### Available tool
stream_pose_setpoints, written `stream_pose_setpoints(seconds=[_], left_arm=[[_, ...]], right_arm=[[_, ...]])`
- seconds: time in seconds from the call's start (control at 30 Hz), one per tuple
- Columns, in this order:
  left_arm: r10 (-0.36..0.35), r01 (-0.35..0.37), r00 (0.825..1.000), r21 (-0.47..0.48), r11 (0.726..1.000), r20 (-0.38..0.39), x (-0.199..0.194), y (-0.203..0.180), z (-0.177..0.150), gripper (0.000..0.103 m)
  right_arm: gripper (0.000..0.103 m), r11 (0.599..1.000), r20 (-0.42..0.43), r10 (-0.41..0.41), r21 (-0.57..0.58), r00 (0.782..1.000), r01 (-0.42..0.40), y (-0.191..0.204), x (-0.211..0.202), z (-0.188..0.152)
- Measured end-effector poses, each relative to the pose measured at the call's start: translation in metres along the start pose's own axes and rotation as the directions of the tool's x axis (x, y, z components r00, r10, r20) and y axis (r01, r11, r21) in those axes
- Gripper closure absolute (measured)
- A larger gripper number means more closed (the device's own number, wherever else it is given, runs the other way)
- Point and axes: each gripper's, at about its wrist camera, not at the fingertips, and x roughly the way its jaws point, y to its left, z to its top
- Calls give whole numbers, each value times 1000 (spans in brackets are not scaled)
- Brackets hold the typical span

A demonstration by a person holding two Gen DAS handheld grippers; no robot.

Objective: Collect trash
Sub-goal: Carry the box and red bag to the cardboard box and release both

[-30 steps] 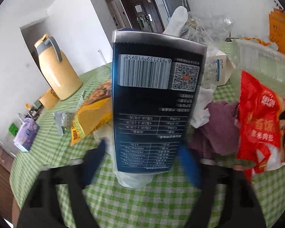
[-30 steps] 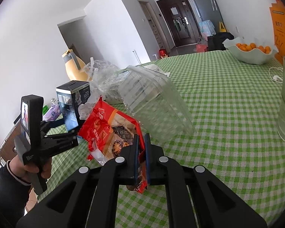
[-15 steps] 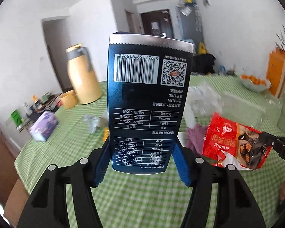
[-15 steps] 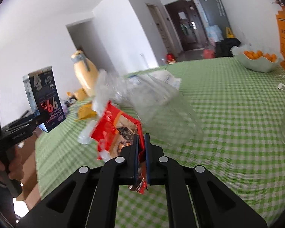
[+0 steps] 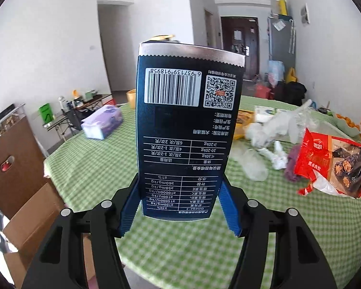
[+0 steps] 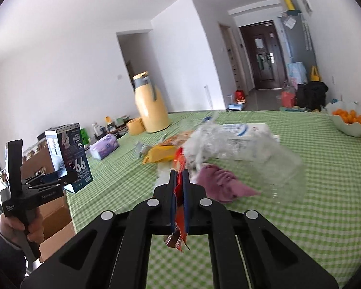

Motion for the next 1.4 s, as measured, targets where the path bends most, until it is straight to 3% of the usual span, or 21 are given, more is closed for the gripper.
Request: stream_pose_setpoints(seconds=[0.4, 0.57, 0.73, 0.93, 1.1, 1.2, 1.3, 1.4], left_arm=[[132, -140, 990, -172, 975, -58, -6, 118, -39, 44], [205, -226, 973, -256, 940, -103, -12, 178, -61, 44], [295, -329, 944, -328, 885, -149, -29, 241, -90, 44], [374, -437, 899, -397, 807, -229, -46, 309, -130, 44], [409, -517, 855, -455, 725, -320, -48, 357, -169, 44], [407, -568, 819, -463, 681, -405, -31, 383, -199, 44], [392, -574, 815, -494, 654, -427, -19, 400, -218, 44], [372, -563, 823, -531, 634, -429, -9, 414, -230, 44]], right_arm=[[98, 983, -103, 132, -112, 986, -143, 89, 58, -5], [98, 963, -145, 193, -163, 971, -215, 137, 91, -3], [98, 923, -191, 288, -205, 938, -325, 196, 116, -8], [98, 845, -264, 416, -241, 870, -477, 277, 153, -20], [98, 762, -344, 513, -241, 787, -602, 349, 182, -40], [98, 708, -389, 548, -256, 741, -658, 387, 191, -52], [98, 663, -425, 563, -279, 708, -695, 420, 200, -64], [98, 647, -468, 558, -271, 685, -712, 442, 215, -77]])
